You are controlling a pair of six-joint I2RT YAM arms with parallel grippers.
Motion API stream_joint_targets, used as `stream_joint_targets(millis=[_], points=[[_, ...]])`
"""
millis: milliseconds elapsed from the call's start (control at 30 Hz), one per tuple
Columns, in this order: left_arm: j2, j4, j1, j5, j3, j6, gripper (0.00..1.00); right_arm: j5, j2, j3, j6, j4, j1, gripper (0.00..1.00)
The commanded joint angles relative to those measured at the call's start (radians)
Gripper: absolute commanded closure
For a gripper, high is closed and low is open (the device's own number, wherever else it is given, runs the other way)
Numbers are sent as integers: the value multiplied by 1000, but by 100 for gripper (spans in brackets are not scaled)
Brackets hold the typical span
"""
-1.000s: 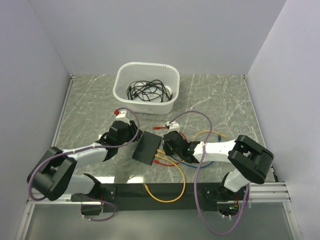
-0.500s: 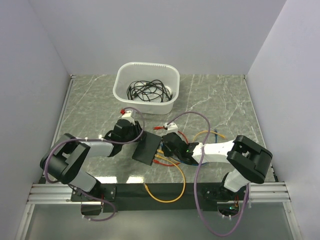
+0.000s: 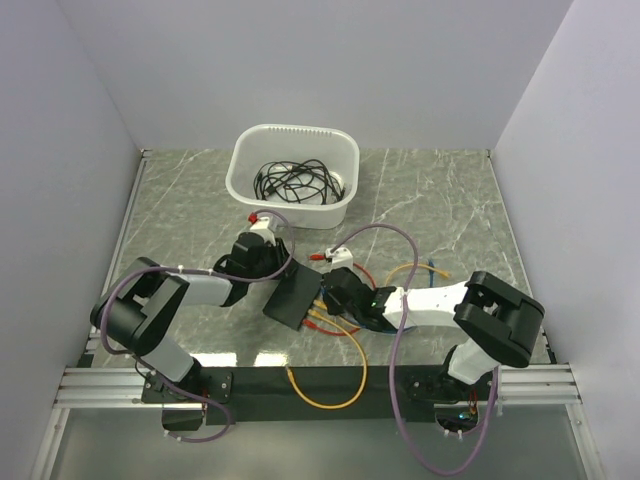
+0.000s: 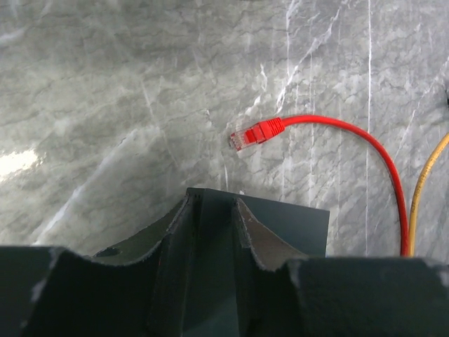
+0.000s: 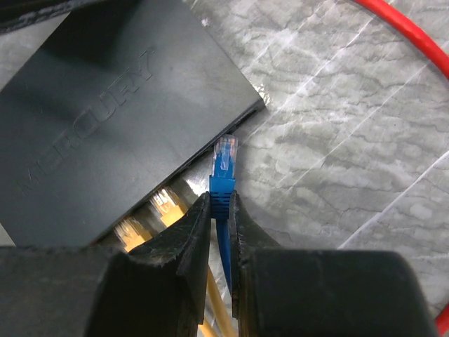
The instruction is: Insert the plug into the switch port
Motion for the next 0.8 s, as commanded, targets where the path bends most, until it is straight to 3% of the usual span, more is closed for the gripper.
stream_joint_targets(millis=[0, 600, 767], points=[[20, 37, -4, 85, 42, 33, 68, -1, -18, 20, -16, 82, 40, 100], [35, 48, -4, 171, 24, 81, 72, 24, -46, -9, -34, 103, 106, 100], [48, 41, -4, 185, 27, 83, 77, 24, -49, -5, -45, 105, 109, 100]])
